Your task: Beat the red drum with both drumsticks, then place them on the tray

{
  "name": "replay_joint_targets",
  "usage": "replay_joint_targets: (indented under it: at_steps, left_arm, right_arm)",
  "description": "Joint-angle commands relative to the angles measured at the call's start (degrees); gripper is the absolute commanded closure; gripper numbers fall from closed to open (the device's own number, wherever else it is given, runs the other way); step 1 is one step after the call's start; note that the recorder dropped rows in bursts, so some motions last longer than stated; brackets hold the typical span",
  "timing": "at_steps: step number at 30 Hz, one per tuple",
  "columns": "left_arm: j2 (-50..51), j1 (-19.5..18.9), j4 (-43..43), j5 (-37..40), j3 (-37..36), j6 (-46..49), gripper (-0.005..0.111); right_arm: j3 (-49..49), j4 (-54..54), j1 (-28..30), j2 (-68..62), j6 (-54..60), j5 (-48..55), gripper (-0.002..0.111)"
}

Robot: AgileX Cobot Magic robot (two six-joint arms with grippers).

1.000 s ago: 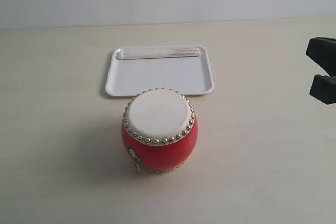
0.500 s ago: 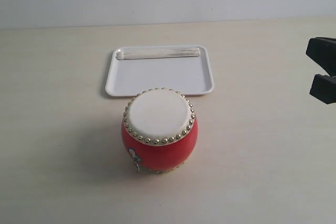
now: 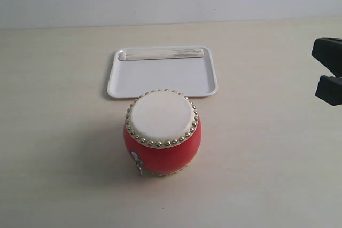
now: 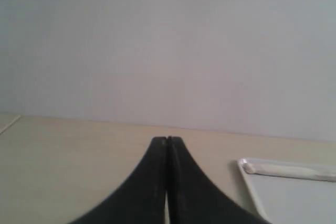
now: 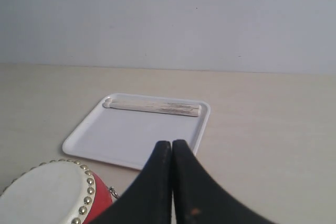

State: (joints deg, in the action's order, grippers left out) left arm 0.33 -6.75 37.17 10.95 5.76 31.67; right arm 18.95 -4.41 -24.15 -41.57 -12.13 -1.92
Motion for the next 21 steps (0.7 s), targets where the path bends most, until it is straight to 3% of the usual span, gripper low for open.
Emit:
replay_joint_targets:
  at_steps: [1, 4, 21]
  left_arm:
    - [-0.33, -0.16, -48.65, -5.56, -3.37, -46.49, 0.107]
    - [-0.33, -0.16, -48.02, -9.0, -5.76, -45.49, 0.107]
    - [-0.33, -0.16, -48.54, -6.81, -5.76, -45.62, 0.107]
  right_arm:
    - [-0.31, -0.01, 0.14, 0.15, 0.01, -0.76, 0.108]
    - [-0.31, -0.01, 0.14, 0.15, 0.01, -0.76, 0.108]
    - [-0.31, -0.01, 0.14, 0.15, 0.01, -0.76, 0.108]
